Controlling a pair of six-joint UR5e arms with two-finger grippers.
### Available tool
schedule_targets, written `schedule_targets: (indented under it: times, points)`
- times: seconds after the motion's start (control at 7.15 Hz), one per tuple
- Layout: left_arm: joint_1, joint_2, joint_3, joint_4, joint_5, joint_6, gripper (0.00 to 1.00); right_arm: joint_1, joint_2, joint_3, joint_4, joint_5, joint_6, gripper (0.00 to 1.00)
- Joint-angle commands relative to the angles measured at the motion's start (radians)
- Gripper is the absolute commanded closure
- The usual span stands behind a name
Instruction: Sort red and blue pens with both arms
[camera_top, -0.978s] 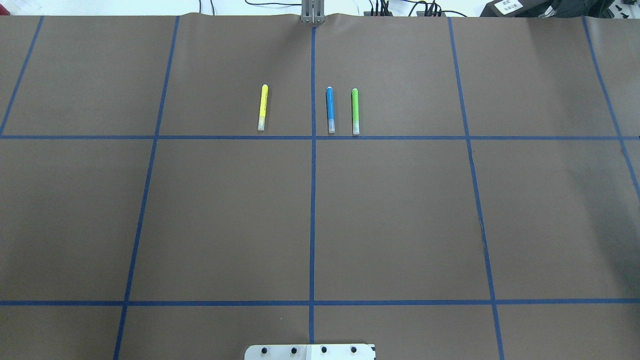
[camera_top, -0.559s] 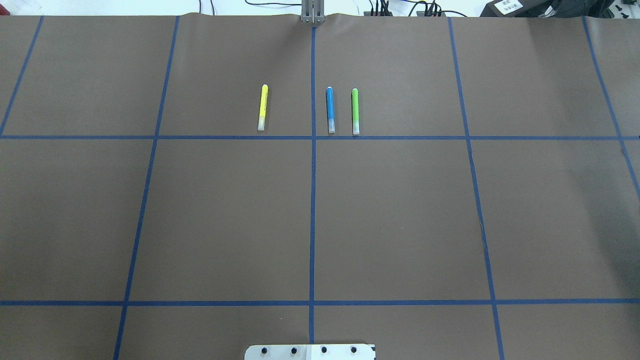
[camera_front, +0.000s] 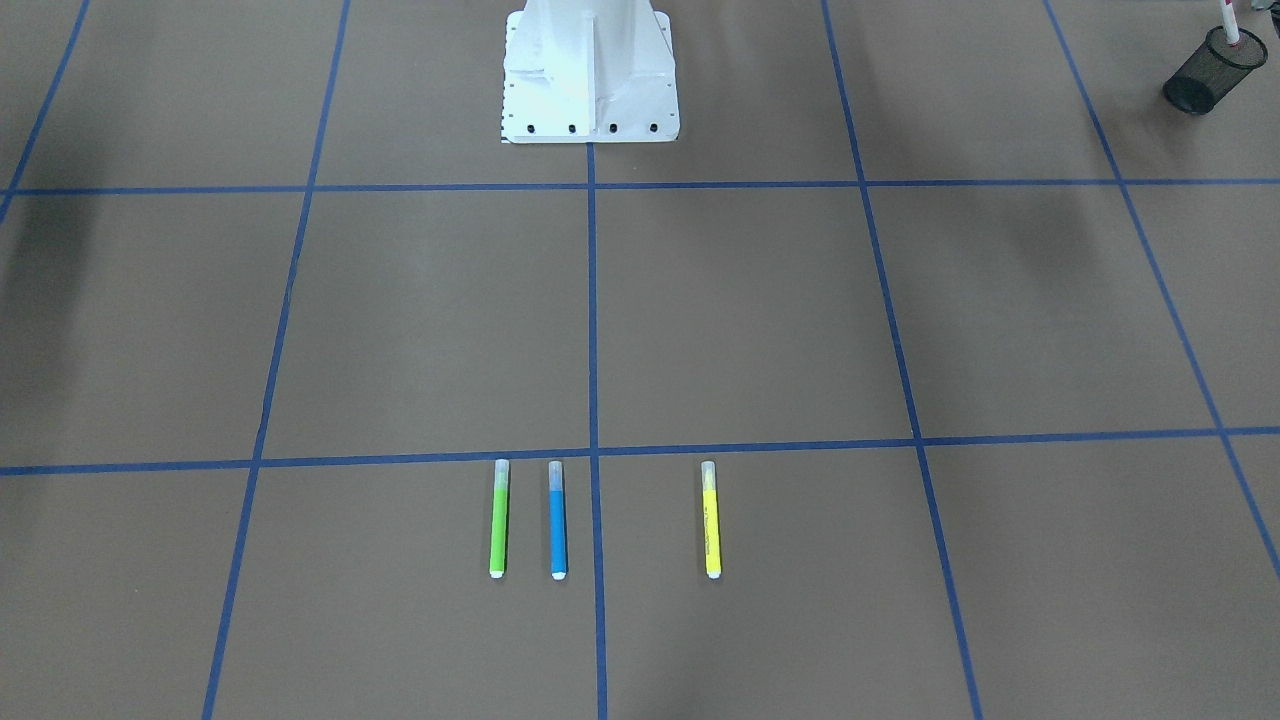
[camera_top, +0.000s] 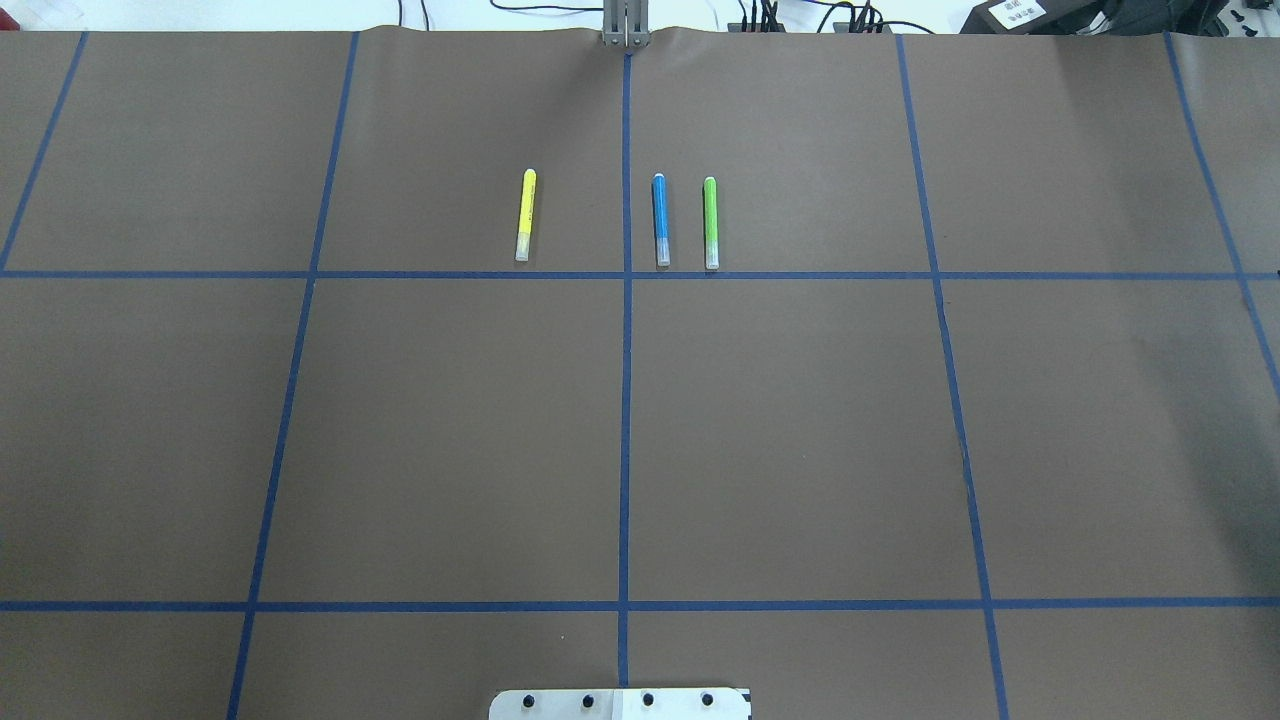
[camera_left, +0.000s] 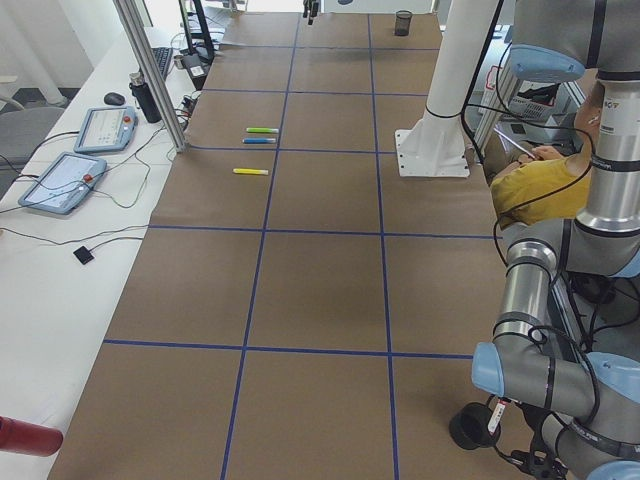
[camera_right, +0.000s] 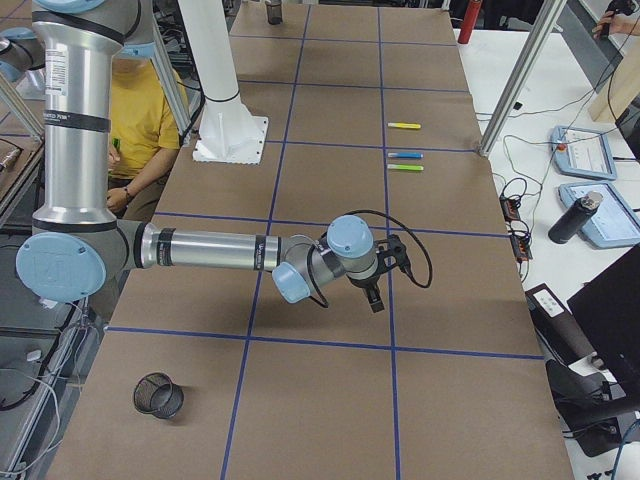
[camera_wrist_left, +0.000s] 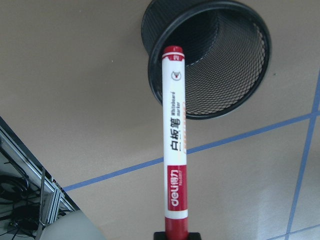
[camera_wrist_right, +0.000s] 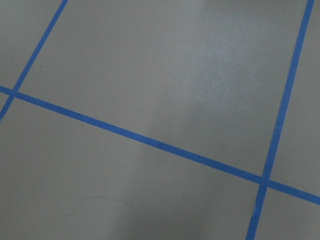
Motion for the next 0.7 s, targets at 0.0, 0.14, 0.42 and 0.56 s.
schedule_targets:
  times: [0.0, 0.14, 0.42, 0.56]
  points:
    - [0.001, -0.01, 0.015, -0.011, -0.02, -0.009, 1.0, 0.0, 0.0, -0.001, -0.001, 0.0, 0.0, 0.0]
    - [0.003, -0.015, 0.015, -0.018, -0.021, -0.044, 1.0, 0.0, 0.0, -0.002, 0.0, 0.0, 0.0, 0.0]
    - [0.001, -0.014, 0.016, -0.03, -0.021, -0.037, 0.71, 0.0, 0.0, 0.0, 0.0, 0.0, 0.001, 0.0]
    - [0.001, -0.012, 0.018, -0.03, -0.02, -0.037, 0.52, 0.0, 0.0, 0.0, 0.0, 0.0, 0.0, 0.0]
